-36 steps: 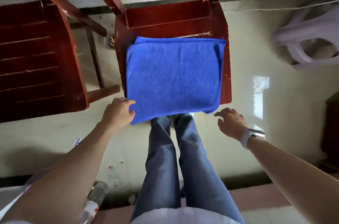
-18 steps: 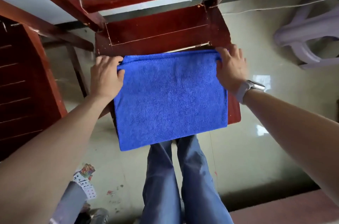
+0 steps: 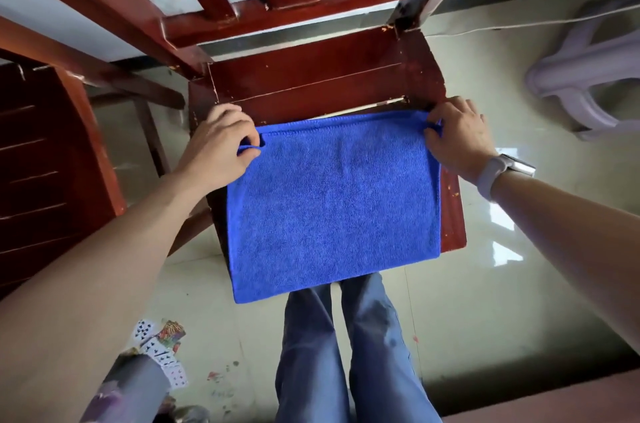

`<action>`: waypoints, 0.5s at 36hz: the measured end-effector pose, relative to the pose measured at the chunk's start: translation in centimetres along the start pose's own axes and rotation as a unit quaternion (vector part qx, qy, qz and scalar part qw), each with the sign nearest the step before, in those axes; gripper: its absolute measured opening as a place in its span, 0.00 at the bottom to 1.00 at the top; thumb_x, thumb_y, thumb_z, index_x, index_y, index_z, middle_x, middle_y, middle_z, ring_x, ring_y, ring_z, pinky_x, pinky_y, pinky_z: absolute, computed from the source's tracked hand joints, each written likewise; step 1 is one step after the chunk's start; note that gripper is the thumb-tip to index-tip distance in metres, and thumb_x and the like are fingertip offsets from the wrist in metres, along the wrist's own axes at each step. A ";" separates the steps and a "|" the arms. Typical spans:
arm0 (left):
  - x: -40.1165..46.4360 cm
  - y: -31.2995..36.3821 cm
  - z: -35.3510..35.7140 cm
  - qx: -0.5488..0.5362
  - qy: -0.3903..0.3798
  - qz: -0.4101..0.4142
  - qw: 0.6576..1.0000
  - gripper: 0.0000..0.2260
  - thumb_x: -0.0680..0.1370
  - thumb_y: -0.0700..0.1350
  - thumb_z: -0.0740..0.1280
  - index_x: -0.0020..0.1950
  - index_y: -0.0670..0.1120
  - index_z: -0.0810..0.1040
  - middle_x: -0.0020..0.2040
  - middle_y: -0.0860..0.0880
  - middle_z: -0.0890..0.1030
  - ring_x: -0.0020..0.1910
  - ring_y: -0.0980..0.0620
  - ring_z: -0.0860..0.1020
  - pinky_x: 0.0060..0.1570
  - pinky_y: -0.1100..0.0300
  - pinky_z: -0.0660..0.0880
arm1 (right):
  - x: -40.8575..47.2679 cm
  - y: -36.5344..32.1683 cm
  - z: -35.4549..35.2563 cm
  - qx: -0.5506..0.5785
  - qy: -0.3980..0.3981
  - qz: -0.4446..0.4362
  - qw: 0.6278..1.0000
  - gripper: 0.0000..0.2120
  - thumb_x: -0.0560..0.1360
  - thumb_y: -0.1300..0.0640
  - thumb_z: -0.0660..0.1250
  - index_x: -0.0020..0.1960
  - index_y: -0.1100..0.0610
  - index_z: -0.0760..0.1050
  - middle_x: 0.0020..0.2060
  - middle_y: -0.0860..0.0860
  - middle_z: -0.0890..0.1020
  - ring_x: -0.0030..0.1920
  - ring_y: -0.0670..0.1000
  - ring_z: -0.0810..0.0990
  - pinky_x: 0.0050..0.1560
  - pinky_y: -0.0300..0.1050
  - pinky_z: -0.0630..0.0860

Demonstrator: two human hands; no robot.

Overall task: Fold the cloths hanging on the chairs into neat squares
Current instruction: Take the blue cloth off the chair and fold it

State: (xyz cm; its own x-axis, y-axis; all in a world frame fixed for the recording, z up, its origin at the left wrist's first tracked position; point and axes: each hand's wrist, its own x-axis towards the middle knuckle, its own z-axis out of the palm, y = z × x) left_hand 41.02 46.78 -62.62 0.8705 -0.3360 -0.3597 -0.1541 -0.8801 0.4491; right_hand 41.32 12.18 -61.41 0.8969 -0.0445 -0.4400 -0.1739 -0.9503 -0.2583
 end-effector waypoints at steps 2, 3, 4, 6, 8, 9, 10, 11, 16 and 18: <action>0.2 0.2 -0.3 -0.007 0.006 -0.010 1.000 0.04 0.71 0.40 0.71 0.42 0.42 0.79 0.49 0.45 0.76 0.57 0.46 0.69 0.55 0.56 0.65 | 0.3 -0.1 -0.2 -0.002 -0.024 -0.008 1.000 0.11 0.71 0.61 0.63 0.53 0.60 0.75 0.54 0.59 0.74 0.58 0.60 0.69 0.58 0.51 0.65; 0.2 0.2 -0.6 -0.010 0.005 -0.016 1.000 0.03 0.71 0.40 0.71 0.42 0.42 0.79 0.47 0.45 0.76 0.54 0.46 0.70 0.53 0.56 0.66 | 0.4 -0.2 -0.3 -0.004 -0.036 -0.010 0.999 0.11 0.71 0.61 0.63 0.54 0.60 0.75 0.54 0.59 0.74 0.58 0.60 0.69 0.58 0.51 0.65; 0.1 0.1 -0.8 -0.010 0.005 -0.019 1.000 0.03 0.71 0.40 0.71 0.41 0.42 0.79 0.46 0.46 0.76 0.52 0.46 0.71 0.51 0.57 0.66 | 0.5 -0.2 -0.4 -0.003 -0.045 -0.008 0.999 0.11 0.72 0.60 0.63 0.54 0.60 0.74 0.54 0.60 0.73 0.58 0.60 0.69 0.58 0.51 0.65; -0.2 -0.1 -1.3 -0.007 0.006 -0.019 1.000 0.03 0.70 0.39 0.72 0.40 0.41 0.79 0.44 0.45 0.76 0.49 0.45 0.72 0.47 0.58 0.66 | 0.6 -0.1 -0.7 0.009 -0.052 -0.006 0.999 0.11 0.72 0.59 0.64 0.53 0.60 0.74 0.55 0.60 0.72 0.59 0.61 0.69 0.59 0.52 0.66; -0.6 -0.2 -1.7 -0.007 0.014 -0.017 1.000 0.03 0.70 0.38 0.72 0.40 0.40 0.78 0.42 0.45 0.76 0.46 0.46 0.72 0.43 0.60 0.62 | 0.8 -0.1 -0.9 0.015 -0.062 -0.010 0.998 0.11 0.72 0.58 0.64 0.53 0.61 0.75 0.55 0.61 0.72 0.59 0.61 0.69 0.59 0.52 0.68; -0.8 -0.3 -2.0 -0.009 0.020 -0.020 1.000 0.03 0.70 0.38 0.71 0.41 0.40 0.78 0.41 0.46 0.75 0.43 0.48 0.71 0.41 0.61 0.60 | 1.0 -0.1 -0.9 0.015 -0.071 -0.017 0.997 0.11 0.73 0.58 0.64 0.53 0.61 0.75 0.55 0.61 0.72 0.58 0.61 0.69 0.59 0.52 0.68; -0.9 -0.3 -2.1 -0.011 0.025 -0.025 0.999 0.03 0.71 0.38 0.71 0.41 0.41 0.78 0.40 0.48 0.73 0.41 0.50 0.70 0.40 0.61 0.60 | 1.1 0.0 -0.9 0.013 -0.081 -0.024 0.996 0.11 0.73 0.59 0.63 0.53 0.62 0.75 0.54 0.61 0.73 0.58 0.61 0.69 0.58 0.51 0.68; -1.1 -0.4 -2.2 -0.014 0.028 -0.030 0.999 0.03 0.71 0.39 0.71 0.41 0.41 0.77 0.40 0.49 0.72 0.39 0.50 0.70 0.40 0.60 0.61 | 1.2 0.0 -0.9 0.012 -0.090 -0.032 0.995 0.11 0.74 0.59 0.63 0.54 0.62 0.74 0.54 0.61 0.73 0.58 0.61 0.69 0.57 0.51 0.68; -1.6 -0.7 -2.5 -0.034 0.015 -0.059 0.998 0.03 0.72 0.40 0.70 0.41 0.42 0.77 0.40 0.49 0.73 0.37 0.48 0.71 0.41 0.57 0.64 | 1.6 0.3 -1.2 0.039 -0.078 -0.018 0.996 0.10 0.74 0.61 0.65 0.54 0.62 0.74 0.54 0.60 0.73 0.53 0.60 0.72 0.49 0.45 0.66; -1.9 -0.9 -2.7 -0.045 0.020 -0.071 0.996 0.03 0.72 0.39 0.70 0.42 0.42 0.77 0.41 0.48 0.75 0.39 0.48 0.73 0.43 0.55 0.68 | 1.5 0.8 -1.4 0.039 -0.076 -0.014 0.996 0.10 0.73 0.60 0.66 0.53 0.62 0.74 0.52 0.60 0.74 0.49 0.59 0.72 0.47 0.44 0.65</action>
State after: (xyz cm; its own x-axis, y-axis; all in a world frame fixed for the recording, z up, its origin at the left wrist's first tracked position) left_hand 40.75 49.07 -60.16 0.8989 -0.1939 -0.3928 0.0141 -0.8835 0.4683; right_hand 43.12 10.94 -61.02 0.8314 0.0346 -0.5545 -0.1859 -0.9232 -0.3363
